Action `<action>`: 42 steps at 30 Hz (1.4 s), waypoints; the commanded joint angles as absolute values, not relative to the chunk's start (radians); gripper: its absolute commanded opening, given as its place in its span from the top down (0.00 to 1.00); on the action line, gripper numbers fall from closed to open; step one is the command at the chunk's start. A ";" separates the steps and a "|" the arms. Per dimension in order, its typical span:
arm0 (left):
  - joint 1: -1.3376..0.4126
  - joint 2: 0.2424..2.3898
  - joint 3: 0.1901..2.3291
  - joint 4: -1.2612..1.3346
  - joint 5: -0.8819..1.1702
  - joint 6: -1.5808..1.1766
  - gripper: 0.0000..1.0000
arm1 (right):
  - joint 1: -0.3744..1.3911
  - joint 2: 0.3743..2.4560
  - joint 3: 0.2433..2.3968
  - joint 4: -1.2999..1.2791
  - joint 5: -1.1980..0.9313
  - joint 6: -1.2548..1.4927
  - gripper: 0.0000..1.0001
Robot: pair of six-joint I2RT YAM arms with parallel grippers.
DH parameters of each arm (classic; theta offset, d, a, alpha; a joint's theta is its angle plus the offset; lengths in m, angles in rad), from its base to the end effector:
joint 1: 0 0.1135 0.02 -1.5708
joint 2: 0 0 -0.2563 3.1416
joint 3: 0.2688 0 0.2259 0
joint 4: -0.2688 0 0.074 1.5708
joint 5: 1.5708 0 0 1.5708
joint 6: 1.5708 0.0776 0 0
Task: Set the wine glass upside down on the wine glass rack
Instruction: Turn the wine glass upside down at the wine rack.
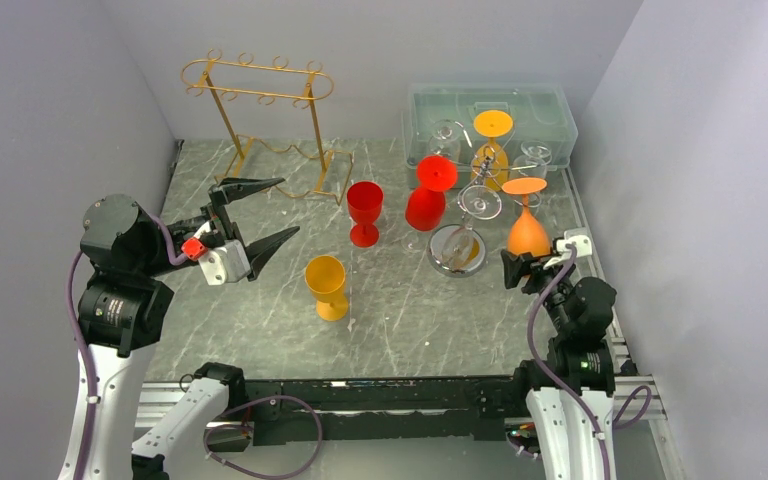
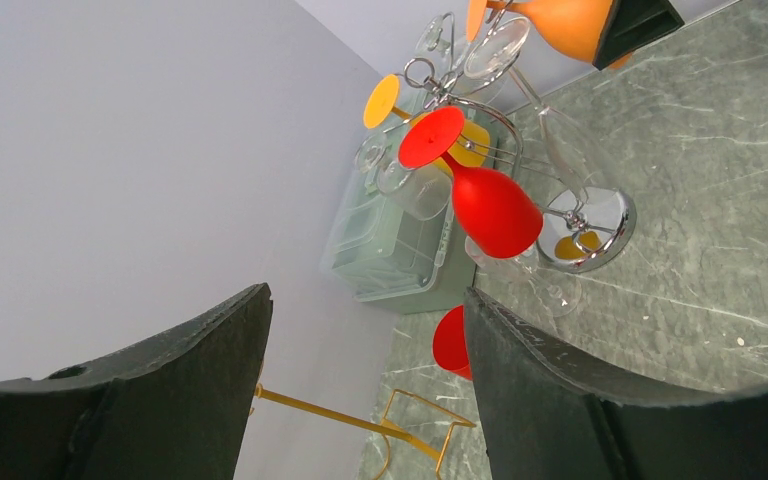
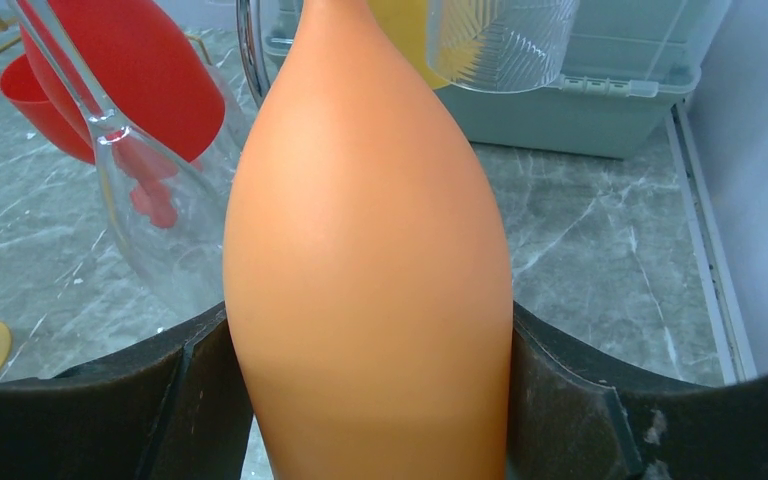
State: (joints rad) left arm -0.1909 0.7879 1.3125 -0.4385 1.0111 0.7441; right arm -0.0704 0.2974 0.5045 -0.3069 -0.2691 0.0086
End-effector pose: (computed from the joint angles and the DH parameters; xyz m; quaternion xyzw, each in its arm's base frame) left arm 0.0979 -0.0859 0.4661 0.5851 0.3672 -0.1389 0.7096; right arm 0.1250 0.0119 0.2773 -0.0609 0.7378 0.0789 0.6676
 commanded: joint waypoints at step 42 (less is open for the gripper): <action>-0.189 0.784 1.313 -0.431 1.011 0.755 0.25 | -0.057 0.384 0.514 -0.265 -0.164 0.112 0.56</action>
State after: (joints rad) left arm -0.1909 0.7879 1.3125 -0.4385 1.0111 0.7441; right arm -0.0555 0.3737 0.5034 -0.2840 -0.1799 0.0906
